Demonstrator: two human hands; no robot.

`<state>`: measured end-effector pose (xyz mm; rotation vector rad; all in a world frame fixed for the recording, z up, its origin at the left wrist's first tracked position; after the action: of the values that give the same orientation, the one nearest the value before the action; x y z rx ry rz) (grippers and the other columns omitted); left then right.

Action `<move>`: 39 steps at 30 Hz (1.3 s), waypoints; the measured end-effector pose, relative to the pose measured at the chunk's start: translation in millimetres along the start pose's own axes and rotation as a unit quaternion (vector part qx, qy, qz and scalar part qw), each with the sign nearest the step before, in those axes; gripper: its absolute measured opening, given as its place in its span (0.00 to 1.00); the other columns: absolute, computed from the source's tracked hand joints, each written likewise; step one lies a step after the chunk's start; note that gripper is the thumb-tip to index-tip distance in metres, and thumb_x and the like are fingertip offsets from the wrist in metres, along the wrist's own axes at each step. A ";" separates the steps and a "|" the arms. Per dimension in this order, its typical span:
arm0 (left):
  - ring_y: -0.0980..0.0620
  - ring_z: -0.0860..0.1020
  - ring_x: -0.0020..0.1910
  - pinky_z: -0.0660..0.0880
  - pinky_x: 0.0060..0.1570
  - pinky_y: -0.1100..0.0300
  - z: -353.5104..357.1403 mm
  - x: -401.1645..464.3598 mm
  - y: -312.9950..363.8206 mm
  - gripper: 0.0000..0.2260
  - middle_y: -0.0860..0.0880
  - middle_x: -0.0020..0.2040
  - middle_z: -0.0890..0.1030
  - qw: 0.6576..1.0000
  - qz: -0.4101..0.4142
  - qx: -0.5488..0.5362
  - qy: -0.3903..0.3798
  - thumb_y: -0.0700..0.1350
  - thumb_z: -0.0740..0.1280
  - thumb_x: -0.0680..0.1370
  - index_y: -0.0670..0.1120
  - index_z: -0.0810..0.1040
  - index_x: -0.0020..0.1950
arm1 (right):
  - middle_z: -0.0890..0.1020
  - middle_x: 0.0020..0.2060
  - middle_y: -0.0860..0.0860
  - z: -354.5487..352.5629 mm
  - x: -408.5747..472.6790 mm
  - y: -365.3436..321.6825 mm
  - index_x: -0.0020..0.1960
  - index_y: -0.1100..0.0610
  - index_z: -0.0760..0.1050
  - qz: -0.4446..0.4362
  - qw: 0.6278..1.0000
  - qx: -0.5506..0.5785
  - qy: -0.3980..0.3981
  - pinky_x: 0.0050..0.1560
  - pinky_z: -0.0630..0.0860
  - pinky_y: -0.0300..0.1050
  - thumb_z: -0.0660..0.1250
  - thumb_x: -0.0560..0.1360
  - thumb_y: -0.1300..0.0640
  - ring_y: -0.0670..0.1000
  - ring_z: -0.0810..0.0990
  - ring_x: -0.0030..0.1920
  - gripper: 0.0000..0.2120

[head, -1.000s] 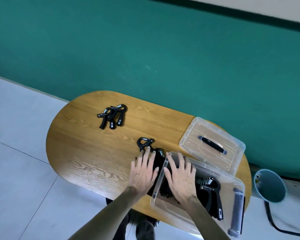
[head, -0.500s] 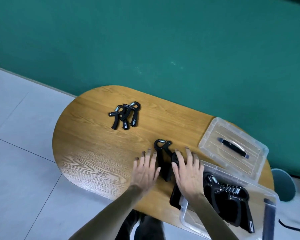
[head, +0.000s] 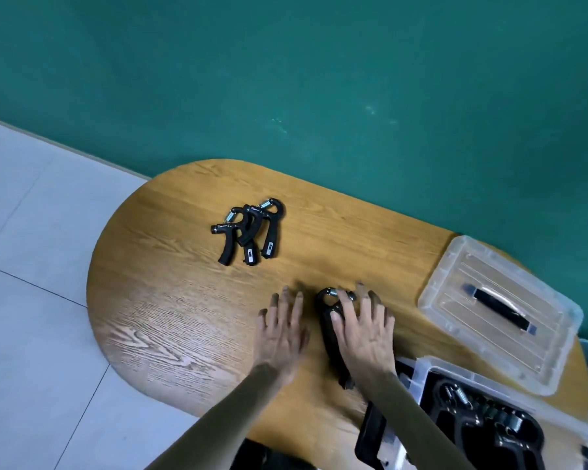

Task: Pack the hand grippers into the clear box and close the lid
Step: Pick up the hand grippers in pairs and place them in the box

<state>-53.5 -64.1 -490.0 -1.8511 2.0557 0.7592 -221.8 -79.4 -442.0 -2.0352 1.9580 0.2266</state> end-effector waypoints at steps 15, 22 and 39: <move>0.36 0.48 0.81 0.54 0.74 0.31 85.9 31.8 40.9 0.31 0.49 0.84 0.41 0.996 0.049 -0.075 0.032 0.61 0.51 0.85 0.54 0.42 0.84 | 0.64 0.76 0.57 51.9 78.1 22.3 0.76 0.48 0.63 -0.010 1.000 0.011 0.006 0.59 0.73 0.61 0.48 0.83 0.42 0.60 0.71 0.65 0.24; 0.40 0.43 0.82 0.55 0.76 0.32 70.2 30.4 -3.2 0.34 0.49 0.84 0.40 0.994 0.022 -0.093 0.050 0.51 0.53 0.79 0.54 0.42 0.84 | 0.66 0.73 0.59 49.3 98.4 10.7 0.75 0.50 0.64 -0.020 1.000 -0.006 -0.006 0.53 0.76 0.62 0.47 0.83 0.41 0.61 0.74 0.60 0.24; 0.44 0.42 0.82 0.49 0.78 0.39 69.2 45.4 -13.3 0.32 0.42 0.83 0.39 0.984 -0.065 -0.122 0.113 0.61 0.52 0.84 0.53 0.41 0.84 | 0.68 0.73 0.60 51.4 140.5 -32.8 0.77 0.51 0.61 -0.074 0.997 -0.033 -0.019 0.58 0.74 0.63 0.45 0.85 0.42 0.61 0.74 0.63 0.24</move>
<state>-56.9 -64.9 -573.8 -2.2766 2.0224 0.8301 -176.5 -194.8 -532.0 -2.1901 1.7895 0.2971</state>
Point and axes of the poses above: each hand's wrist, its own x-axis towards the middle knuckle, its own z-axis out of the palm, y = z × x, the point moved 1 cm from there along x, towards the middle knuckle
